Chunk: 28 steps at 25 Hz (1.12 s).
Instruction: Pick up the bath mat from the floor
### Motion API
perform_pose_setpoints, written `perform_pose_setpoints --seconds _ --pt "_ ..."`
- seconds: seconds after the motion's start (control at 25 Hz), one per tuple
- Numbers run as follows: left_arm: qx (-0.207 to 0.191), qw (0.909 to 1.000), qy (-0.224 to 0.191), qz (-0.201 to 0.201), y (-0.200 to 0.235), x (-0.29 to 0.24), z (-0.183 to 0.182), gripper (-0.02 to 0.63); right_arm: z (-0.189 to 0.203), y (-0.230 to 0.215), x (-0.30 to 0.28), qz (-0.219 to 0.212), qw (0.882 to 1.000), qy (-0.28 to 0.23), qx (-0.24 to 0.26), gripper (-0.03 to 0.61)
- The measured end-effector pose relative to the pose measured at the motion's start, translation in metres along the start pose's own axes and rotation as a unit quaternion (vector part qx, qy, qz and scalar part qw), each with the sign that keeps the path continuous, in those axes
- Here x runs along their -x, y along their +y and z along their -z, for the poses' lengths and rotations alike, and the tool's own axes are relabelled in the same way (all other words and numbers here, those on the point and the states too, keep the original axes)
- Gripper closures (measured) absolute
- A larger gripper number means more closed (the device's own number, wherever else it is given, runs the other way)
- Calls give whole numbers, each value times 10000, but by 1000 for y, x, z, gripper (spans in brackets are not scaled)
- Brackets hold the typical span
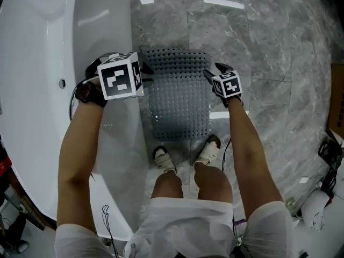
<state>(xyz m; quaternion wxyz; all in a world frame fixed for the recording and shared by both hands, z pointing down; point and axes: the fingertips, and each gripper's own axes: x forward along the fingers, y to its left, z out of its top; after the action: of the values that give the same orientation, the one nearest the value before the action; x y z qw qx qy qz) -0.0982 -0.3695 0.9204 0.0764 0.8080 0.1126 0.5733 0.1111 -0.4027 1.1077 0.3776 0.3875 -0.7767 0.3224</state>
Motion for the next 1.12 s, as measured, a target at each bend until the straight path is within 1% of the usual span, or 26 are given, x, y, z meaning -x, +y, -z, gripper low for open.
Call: perform_pose_setpoints --seconds 0.08,0.12,0.24,0.32,0.44,0.6,0.88,1.0,1.12 --pt "-78 9995 269 117 -2 -5 4 529 15 -12 -21 41 9995 258 -166 313" --pt "-120 9991 336 221 -4 -8 4 529 20 -18 -31 62 9990 343 -264 307" --pt "-220 9975 340 584 -11 -12 2 534 29 -34 -59 124 9974 517 -482 299" --pt "-262 9970 277 680 -14 -11 1 534 36 -43 -75 156 9963 633 -553 294" --pt "-203 9977 176 617 -11 -10 -2 537 47 -54 -91 199 9945 742 -713 290" --pt "-199 9974 364 591 -10 -13 6 538 51 -67 -108 268 9932 761 -842 284" --pt "-202 9970 418 625 -13 -12 8 538 54 -80 -128 270 9900 746 -1163 276" --pt "-208 9966 465 646 -13 -12 10 538 58 -80 -136 233 9888 819 -1227 270" --pt "-229 9961 505 681 -15 -12 12 538 62 -73 -145 93 9876 941 -1252 259"
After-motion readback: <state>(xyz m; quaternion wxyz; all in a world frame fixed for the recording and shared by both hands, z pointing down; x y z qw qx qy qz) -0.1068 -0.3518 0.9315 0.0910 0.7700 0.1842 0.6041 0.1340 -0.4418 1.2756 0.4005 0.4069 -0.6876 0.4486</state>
